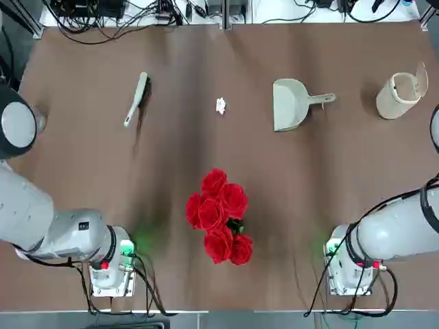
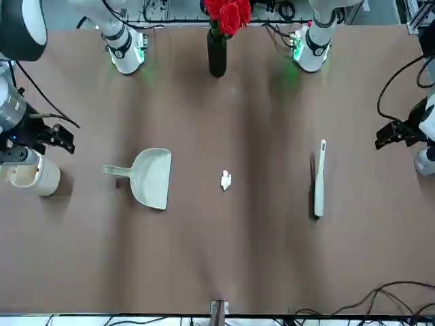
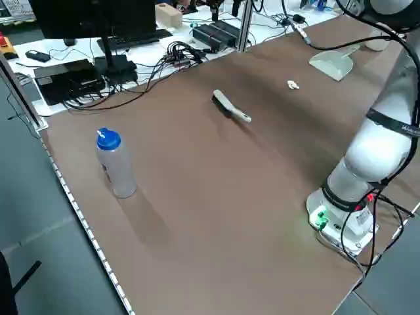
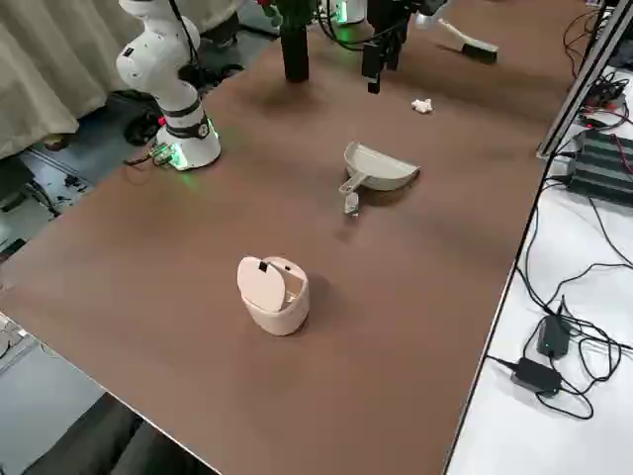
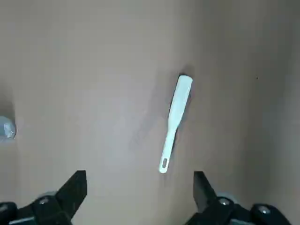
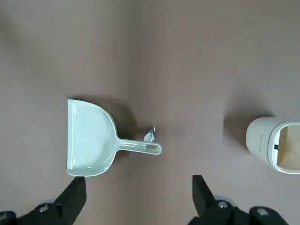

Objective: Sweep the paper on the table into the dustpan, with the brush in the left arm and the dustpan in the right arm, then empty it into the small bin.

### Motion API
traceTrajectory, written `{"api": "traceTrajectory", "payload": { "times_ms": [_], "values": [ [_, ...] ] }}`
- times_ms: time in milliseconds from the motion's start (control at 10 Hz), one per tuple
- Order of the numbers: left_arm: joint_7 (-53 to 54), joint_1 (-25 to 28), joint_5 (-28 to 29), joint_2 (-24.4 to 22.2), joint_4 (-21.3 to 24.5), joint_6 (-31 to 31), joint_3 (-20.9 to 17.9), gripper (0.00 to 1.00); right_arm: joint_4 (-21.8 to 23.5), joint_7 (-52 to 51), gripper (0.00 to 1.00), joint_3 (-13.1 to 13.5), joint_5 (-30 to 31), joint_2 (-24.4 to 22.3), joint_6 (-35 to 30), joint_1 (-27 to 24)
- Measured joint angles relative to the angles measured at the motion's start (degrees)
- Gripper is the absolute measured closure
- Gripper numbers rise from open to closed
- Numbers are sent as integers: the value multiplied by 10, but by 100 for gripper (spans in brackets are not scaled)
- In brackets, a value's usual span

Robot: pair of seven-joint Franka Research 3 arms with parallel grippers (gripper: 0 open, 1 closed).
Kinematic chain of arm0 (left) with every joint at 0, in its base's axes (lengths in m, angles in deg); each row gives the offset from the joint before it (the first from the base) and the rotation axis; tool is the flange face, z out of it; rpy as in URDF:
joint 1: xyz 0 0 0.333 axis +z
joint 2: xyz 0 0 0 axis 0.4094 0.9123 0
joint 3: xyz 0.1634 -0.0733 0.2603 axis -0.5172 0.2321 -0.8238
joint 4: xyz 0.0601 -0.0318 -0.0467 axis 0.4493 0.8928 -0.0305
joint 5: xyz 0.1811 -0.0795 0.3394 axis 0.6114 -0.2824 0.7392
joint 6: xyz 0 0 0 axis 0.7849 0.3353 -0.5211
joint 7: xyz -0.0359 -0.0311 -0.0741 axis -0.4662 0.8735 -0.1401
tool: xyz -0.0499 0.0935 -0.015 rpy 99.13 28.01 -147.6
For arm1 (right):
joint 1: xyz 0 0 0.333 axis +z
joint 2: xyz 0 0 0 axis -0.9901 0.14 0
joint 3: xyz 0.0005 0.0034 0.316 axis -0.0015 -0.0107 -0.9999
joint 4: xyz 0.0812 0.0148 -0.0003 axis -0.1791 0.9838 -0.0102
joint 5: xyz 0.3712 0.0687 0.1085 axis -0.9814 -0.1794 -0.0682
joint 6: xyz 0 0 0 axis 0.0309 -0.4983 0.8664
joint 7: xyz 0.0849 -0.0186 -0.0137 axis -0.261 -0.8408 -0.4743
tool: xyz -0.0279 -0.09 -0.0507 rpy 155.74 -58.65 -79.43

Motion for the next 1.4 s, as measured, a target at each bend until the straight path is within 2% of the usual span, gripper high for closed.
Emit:
{"api": "traceTrajectory", "payload": {
  "times_ms": [400, 800, 900, 1100, 1400],
  "values": [
    [2, 0, 0, 2, 1, -6, 0, 0, 0, 0, 0, 0, 0, 0, 0, 0],
    [3, -1, 0, 36, 9, -36, 0, 0, 1, -11, 0, 0, 0, 6, 0, 0],
    [2, -1, 0, 52, 14, -49, 0, 0, 3, -45, 0, 0, 0, 18, 9, 0],
    [0, -1, 0, 75, 48, -83, -1, 0, 10, -193, 0, 2, -24, 64, 36, 0],
    [0, -2, 0, 74, 158, -179, 0, 0, 11, -466, 0, 4, -33, 123, 43, 0]
  ]
}}
